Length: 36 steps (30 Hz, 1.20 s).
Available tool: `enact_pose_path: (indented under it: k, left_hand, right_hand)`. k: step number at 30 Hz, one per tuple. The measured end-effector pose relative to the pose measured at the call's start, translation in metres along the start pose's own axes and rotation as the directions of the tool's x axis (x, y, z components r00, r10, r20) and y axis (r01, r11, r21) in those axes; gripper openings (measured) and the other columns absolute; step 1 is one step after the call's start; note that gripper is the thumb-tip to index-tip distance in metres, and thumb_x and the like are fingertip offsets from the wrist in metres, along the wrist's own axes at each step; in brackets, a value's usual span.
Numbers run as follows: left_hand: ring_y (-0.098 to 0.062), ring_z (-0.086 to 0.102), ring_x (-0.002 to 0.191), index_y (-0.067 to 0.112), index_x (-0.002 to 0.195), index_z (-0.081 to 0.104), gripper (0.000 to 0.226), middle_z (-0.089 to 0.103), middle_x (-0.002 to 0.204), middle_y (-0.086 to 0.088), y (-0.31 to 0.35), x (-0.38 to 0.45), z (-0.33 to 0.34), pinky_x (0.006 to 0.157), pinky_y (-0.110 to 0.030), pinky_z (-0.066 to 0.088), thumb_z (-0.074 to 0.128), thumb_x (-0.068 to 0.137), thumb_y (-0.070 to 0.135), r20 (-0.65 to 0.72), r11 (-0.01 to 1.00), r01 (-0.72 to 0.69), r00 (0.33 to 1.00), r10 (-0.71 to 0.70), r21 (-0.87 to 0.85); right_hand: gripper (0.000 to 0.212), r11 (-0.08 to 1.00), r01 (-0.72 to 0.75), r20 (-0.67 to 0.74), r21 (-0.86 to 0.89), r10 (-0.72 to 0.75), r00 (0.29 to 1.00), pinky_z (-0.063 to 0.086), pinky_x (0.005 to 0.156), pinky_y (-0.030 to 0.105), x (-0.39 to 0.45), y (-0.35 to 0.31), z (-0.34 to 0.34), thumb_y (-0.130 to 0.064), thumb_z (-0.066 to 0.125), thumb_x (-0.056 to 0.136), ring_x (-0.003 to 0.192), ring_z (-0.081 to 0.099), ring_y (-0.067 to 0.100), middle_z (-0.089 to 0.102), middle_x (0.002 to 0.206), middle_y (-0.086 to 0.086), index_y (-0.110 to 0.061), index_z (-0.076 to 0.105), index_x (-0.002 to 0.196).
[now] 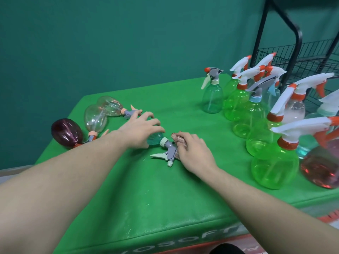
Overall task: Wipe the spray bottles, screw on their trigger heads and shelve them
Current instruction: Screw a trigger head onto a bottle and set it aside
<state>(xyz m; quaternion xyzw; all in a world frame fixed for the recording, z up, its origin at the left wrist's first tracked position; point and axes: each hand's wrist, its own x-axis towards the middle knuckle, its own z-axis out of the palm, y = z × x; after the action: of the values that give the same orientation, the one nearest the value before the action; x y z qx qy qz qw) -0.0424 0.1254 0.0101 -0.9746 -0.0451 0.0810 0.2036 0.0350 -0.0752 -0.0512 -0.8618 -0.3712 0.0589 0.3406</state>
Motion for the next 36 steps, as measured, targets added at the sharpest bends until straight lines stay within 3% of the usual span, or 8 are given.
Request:
enact_pose_path:
  k: [7,13,20,23,27,30,33,36]
  left_hand:
    - [-0.019,0.036,0.141,0.043,0.154,0.034,0.080,0.036,0.152,0.009,0.015,-0.039,-0.002,0.124,-0.066,0.007,0.072,0.084,0.050,0.110,0.995,0.055,0.993,-0.046,-0.080]
    - [-0.015,0.038,0.132,0.043,0.157,0.028,0.084,0.037,0.150,0.007,0.040,-0.098,-0.008,0.112,-0.041,0.033,0.067,0.084,0.059,0.126,0.991,0.087,0.989,-0.075,-0.098]
    - [-0.012,0.036,0.113,0.045,0.158,0.023,0.089,0.043,0.142,0.001,0.065,-0.158,-0.006,0.104,-0.040,0.037,0.065,0.082,0.063,0.125,0.977,0.146,0.984,-0.126,-0.158]
    - [-0.010,0.031,0.108,0.046,0.158,0.023,0.089,0.049,0.139,0.007,0.074,-0.181,-0.002,0.104,-0.041,0.038,0.064,0.081,0.062,0.115,0.960,0.169,0.983,-0.146,-0.222]
    - [-0.015,0.047,0.116,0.037,0.157,0.031,0.088,0.050,0.141,0.007,0.079,-0.201,0.008,0.101,-0.036,0.045,0.071,0.081,0.054,0.080,0.901,0.210,0.978,-0.194,-0.379]
    - [-0.018,0.051,0.123,0.032,0.156,0.036,0.087,0.052,0.140,0.005,0.080,-0.204,0.016,0.106,-0.037,0.044,0.074,0.080,0.052,0.038,0.845,0.233,0.969,-0.246,-0.481]
    - [-0.018,0.051,0.123,0.034,0.155,0.037,0.087,0.053,0.139,0.007,0.081,-0.203,0.021,0.107,-0.038,0.045,0.073,0.078,0.055,0.010,0.831,0.243,0.961,-0.276,-0.501]
    - [-0.017,0.052,0.122,0.035,0.155,0.039,0.086,0.054,0.138,0.008,0.080,-0.202,0.021,0.105,-0.036,0.045,0.075,0.078,0.053,-0.013,0.820,0.251,0.954,-0.301,-0.514]
  right_hand:
    - [0.033,0.991,0.043,-0.041,0.125,-0.039,0.998,0.047,0.097,0.041,-0.015,-0.002,-0.017,-0.033,0.040,0.105,0.109,0.054,0.022,0.063,0.118,0.001,-0.028,0.056,0.134]
    - [0.033,0.973,0.153,-0.041,0.171,-0.148,0.988,0.048,0.087,0.037,-0.043,-0.026,-0.033,-0.035,0.035,0.107,0.097,0.057,0.017,0.063,0.101,-0.006,-0.026,0.056,0.131]
    - [0.024,0.950,0.295,0.004,0.108,-0.297,0.955,0.048,0.066,0.034,-0.096,-0.053,-0.037,-0.039,0.033,0.108,0.079,0.057,0.010,0.059,0.085,-0.009,-0.024,0.049,0.119]
    - [0.017,0.945,0.318,0.034,0.071,-0.321,0.947,0.044,0.069,0.032,-0.111,-0.057,-0.035,-0.038,0.035,0.108,0.083,0.052,0.008,0.055,0.086,-0.010,-0.026,0.048,0.107]
    - [0.023,0.931,0.364,0.085,-0.005,-0.362,0.928,0.038,0.073,0.032,-0.121,-0.057,-0.029,-0.037,0.041,0.106,0.084,0.045,0.004,0.056,0.086,-0.012,-0.025,0.058,0.096]
    - [0.031,0.906,0.421,0.114,-0.043,-0.414,0.903,0.046,0.093,0.041,-0.124,-0.053,-0.020,-0.039,0.040,0.106,0.100,0.052,0.014,0.068,0.110,-0.006,-0.024,0.067,0.109]
    - [0.043,0.893,0.437,0.195,-0.105,-0.412,0.890,0.035,0.115,0.041,-0.122,-0.047,-0.015,-0.043,0.035,0.106,0.131,0.048,0.020,0.057,0.144,-0.005,-0.024,0.062,0.134]
    - [0.061,0.870,0.479,0.253,-0.112,-0.441,0.861,0.028,0.121,0.042,-0.125,-0.041,-0.013,-0.055,0.020,0.101,0.144,0.039,0.020,0.045,0.155,-0.009,-0.029,0.053,0.145]
